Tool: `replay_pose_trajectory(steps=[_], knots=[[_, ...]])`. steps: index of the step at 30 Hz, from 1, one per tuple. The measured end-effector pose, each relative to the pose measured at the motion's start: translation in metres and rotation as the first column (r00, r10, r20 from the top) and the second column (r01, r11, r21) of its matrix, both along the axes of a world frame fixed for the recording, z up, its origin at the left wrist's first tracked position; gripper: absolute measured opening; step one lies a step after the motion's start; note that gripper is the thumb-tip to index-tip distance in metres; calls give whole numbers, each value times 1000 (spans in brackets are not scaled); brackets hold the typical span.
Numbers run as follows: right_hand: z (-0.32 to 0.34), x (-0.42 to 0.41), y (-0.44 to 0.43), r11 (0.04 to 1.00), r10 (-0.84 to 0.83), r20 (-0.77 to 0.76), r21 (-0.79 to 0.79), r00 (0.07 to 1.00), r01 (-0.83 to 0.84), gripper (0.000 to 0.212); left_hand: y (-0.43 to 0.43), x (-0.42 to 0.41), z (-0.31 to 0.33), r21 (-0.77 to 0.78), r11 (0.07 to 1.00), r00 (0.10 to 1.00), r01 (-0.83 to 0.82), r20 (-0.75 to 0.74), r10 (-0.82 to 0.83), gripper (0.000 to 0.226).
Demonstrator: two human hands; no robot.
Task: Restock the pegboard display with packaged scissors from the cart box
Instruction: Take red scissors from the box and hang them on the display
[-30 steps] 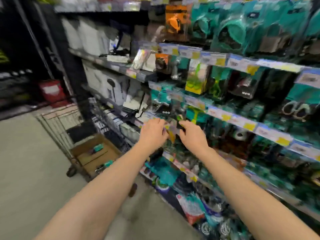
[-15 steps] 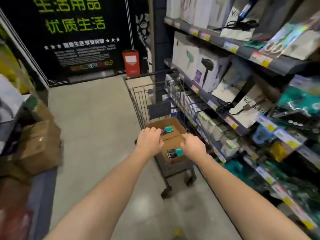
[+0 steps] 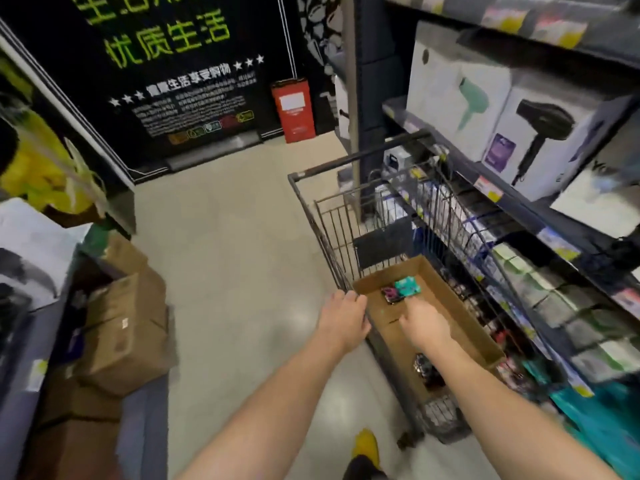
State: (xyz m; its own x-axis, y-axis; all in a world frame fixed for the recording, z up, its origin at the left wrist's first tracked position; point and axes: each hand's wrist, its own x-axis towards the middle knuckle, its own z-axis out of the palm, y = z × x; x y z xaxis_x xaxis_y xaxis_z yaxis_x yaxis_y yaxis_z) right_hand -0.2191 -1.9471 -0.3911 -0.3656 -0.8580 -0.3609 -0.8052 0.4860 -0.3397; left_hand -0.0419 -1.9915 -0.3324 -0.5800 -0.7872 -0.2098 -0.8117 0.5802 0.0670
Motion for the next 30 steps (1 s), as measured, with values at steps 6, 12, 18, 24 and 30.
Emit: replay_pose_trajectory(steps=[6, 12, 18, 24, 30], knots=[[-28, -13, -62, 988, -140, 62, 67, 988, 136, 41, -90, -21, -7, 31, 992, 993, 119, 10, -119, 33], [-72, -31, -123, 941, -299, 44, 181, 953, 287, 34, -185, -63, -48, 75, 956, 954, 284, 83, -289, 38], [-99, -47, -174, 844, -491, 21, 261, 871, 469, 40, -273, -111, -98, 155, 866, 862, 475, 114, -493, 39], [-132, -59, -203, 703, -683, 90, 348, 725, 620, 52, -311, -148, -141, 290, 786, 784, 546, 156, -601, 44], [-195, -81, -224, 676, -712, 113, 379, 693, 632, 44, -323, -176, -207, 394, 746, 766, 537, 144, -627, 44]])
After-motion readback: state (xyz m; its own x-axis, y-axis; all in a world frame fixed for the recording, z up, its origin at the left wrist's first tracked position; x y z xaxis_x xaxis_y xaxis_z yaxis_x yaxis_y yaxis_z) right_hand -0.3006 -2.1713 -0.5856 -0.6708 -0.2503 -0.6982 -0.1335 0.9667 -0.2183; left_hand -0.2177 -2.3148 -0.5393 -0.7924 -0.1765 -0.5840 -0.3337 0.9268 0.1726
